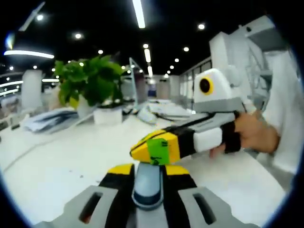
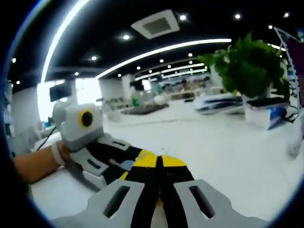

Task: Pick up the paper insert the paper into the punch align the paper edges press the punch to punch holes

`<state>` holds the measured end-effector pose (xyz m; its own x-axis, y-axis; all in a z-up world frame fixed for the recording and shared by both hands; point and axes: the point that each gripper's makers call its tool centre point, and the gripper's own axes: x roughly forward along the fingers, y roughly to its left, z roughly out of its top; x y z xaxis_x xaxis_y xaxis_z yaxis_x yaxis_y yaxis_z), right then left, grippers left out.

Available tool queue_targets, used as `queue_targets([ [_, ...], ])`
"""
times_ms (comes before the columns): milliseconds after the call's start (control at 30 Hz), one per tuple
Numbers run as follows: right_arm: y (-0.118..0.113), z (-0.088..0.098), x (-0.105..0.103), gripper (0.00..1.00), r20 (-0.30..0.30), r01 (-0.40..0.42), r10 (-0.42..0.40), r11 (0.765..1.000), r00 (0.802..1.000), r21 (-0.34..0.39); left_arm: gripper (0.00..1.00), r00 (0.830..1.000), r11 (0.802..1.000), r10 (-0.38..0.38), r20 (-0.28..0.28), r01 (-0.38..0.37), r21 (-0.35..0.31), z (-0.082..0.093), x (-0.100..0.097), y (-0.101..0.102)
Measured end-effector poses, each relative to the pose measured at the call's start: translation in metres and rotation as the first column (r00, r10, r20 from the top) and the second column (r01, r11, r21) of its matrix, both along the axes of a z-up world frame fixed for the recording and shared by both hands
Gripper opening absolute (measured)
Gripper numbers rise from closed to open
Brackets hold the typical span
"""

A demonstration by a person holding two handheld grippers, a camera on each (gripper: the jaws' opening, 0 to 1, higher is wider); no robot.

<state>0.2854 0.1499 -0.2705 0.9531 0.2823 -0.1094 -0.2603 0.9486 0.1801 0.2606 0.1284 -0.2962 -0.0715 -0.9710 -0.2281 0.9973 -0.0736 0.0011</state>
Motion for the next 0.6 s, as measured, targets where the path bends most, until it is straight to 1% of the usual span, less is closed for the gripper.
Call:
queue_targets([
  [33, -0.005, -0.008, -0.006, 0.02, -0.054, 0.049, -0.048, 0.999, 0.997, 0.023, 0.25, 1.0, 1.0, 0.001, -0.001, -0.001, 0.001, 0.0, 0.0, 0.0],
  [100, -0.001, -0.007, -0.008, 0.02, -0.051, 0.047, -0.046, 0.999, 0.998, 0.007, 0.25, 1.0, 1.0, 0.001, -0.001, -0.001, 0.001, 0.0, 0.0, 0.0],
  [233, -0.003, -0.008, -0.01, 0.02, -0.046, 0.051, -0.049, 0.998, 0.998, 0.038, 0.25, 1.0, 1.0, 0.002, 0.001, -0.002, 0.001, 0.0, 0.001, 0.0],
  [333, -0.002, -0.008, -0.01, 0.03, -0.043, 0.05, -0.05, 0.999, 0.998, 0.015, 0.25, 1.0, 1.0, 0.002, 0.002, -0.002, 0.0, 0.0, 0.001, 0.0],
  [433, -0.002, -0.002, -0.009, 0.03, -0.024, 0.052, -0.052, 0.999, 0.998, -0.004, 0.25, 1.0, 1.0, 0.002, 0.002, -0.002, 0.0, 0.0, 0.0, 0.0],
  [500, -0.002, 0.005, -0.007, 0.03, -0.005, 0.053, -0.053, 0.998, 0.999, -0.02, 0.25, 1.0, 1.0, 0.002, 0.002, -0.002, 0.0, 0.0, 0.0, 0.0],
  [533, -0.002, 0.009, -0.007, 0.03, 0.007, 0.051, -0.051, 0.998, 0.999, -0.021, 0.25, 1.0, 1.0, 0.002, 0.001, -0.002, 0.0, 0.0, 0.0, 0.0],
  [567, 0.0, 0.02, -0.006, 0.03, 0.043, 0.038, -0.038, 0.999, 0.998, -0.007, 0.25, 1.0, 1.0, 0.002, 0.001, -0.002, 0.0, 0.0, 0.0, 0.0],
  [600, -0.001, 0.019, -0.005, 0.03, 0.0, 0.038, -0.038, 0.997, 0.999, -0.061, 0.25, 1.0, 1.0, 0.002, 0.002, -0.002, 0.0, 0.0, 0.0, 0.0],
])
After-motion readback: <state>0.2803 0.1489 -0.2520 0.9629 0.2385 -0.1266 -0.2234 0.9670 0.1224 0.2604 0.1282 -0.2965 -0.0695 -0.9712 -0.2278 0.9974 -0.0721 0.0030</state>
